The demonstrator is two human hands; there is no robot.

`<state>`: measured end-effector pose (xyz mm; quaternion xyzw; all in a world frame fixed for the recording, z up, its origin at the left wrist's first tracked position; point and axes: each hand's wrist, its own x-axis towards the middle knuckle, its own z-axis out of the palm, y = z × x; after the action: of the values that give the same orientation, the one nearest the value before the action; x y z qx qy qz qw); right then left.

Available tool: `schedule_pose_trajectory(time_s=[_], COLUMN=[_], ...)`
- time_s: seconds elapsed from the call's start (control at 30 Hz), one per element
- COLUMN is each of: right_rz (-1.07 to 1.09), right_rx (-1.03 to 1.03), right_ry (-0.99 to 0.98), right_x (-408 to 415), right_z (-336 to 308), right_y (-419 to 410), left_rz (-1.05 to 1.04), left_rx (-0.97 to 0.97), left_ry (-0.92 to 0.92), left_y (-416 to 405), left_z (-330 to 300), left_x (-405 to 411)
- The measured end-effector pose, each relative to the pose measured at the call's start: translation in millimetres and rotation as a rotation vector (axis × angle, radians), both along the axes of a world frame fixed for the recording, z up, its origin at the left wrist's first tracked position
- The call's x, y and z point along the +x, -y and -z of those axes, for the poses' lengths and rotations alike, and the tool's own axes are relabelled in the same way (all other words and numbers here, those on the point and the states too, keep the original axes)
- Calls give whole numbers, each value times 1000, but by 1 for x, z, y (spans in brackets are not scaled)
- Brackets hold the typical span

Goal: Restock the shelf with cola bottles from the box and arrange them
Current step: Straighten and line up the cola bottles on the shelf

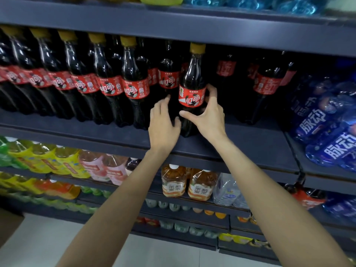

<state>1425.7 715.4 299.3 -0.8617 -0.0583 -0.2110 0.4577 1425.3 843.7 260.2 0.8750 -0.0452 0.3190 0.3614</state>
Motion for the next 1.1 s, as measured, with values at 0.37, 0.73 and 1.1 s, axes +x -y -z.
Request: schedule_pose_trajectory(time_s=[0.37, 0.73, 1.1], right_rz=[-2, -125, 308], right_rx=[-103, -128, -223], right_ry=[60, 103, 19], right_x=[15, 21, 95], right_z=[2, 0, 15], right_y=[-66, -27, 59], left_rz=[-123, -62, -275], left_rx=[-137, -211, -191], left_ry=[157, 156, 113], left_y=[-71, -51, 2], left_z=[-16, -18, 8], left_x=[-6, -25, -6])
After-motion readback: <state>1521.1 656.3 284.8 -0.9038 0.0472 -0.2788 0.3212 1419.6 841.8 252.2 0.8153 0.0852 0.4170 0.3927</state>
